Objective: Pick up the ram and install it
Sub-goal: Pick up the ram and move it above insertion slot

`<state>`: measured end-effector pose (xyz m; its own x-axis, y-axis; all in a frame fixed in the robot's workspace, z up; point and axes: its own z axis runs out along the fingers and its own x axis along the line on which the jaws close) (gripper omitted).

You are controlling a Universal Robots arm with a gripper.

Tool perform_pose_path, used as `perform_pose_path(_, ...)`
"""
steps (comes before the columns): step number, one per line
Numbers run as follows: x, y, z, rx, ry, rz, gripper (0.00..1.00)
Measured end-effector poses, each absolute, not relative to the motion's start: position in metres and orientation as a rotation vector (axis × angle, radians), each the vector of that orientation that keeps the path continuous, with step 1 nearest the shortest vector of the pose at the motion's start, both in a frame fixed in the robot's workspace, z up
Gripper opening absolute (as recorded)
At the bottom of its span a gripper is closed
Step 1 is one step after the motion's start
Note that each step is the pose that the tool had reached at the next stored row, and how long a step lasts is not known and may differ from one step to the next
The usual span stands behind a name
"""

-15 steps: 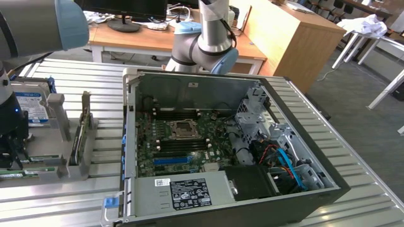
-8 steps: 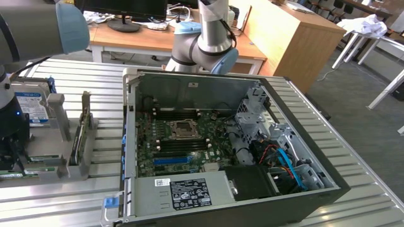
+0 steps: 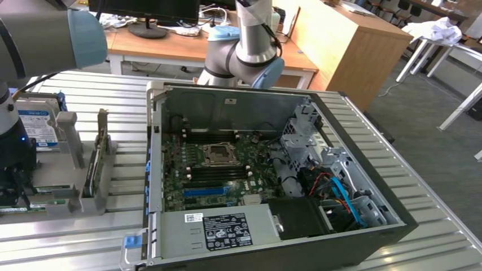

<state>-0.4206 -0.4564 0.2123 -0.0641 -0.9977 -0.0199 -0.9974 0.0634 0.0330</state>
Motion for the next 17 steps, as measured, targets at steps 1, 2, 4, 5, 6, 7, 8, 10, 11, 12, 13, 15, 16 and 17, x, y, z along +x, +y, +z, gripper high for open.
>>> perform_pose_path(1, -0.421, -0.456, 0.212, 2.144, -2.285, -0.059, 0.30)
perform_pose_path(2, -0.421, -0.456, 0.212, 2.144, -2.285, -0.059, 0.30)
perform_pose_path(4, -0.420, -0.456, 0.212, 2.144, -2.285, -0.059, 0.30)
perform_pose_path(5, -0.419, -0.456, 0.212, 2.144, -2.285, -0.059, 0.30)
perform_pose_path(6, -0.418, -0.456, 0.212, 2.144, -2.285, -0.059, 0.30)
perform_pose_path(7, -0.417, -0.456, 0.212, 2.144, -2.285, -0.059, 0.30)
perform_pose_path(8, -0.415, -0.456, 0.212, 2.144, -2.285, -0.059, 0.30)
perform_pose_path(10, -0.412, -0.457, 0.212, 2.144, -2.285, -0.059, 0.30)
perform_pose_path(11, -0.410, -0.457, 0.212, 2.144, -2.285, -0.059, 0.30)
perform_pose_path(12, -0.409, -0.457, 0.212, 2.144, -2.285, -0.059, 0.30)
perform_pose_path(13, -0.408, -0.457, 0.212, 2.144, -2.285, -0.059, 0.30)
perform_pose_path(15, -0.408, -0.457, 0.212, 2.144, -2.285, -0.059, 0.30)
perform_pose_path(16, -0.408, -0.457, 0.212, 2.144, -2.285, -0.059, 0.30)
perform_pose_path(17, -0.408, -0.457, 0.211, 2.144, -2.285, -0.059, 0.30)
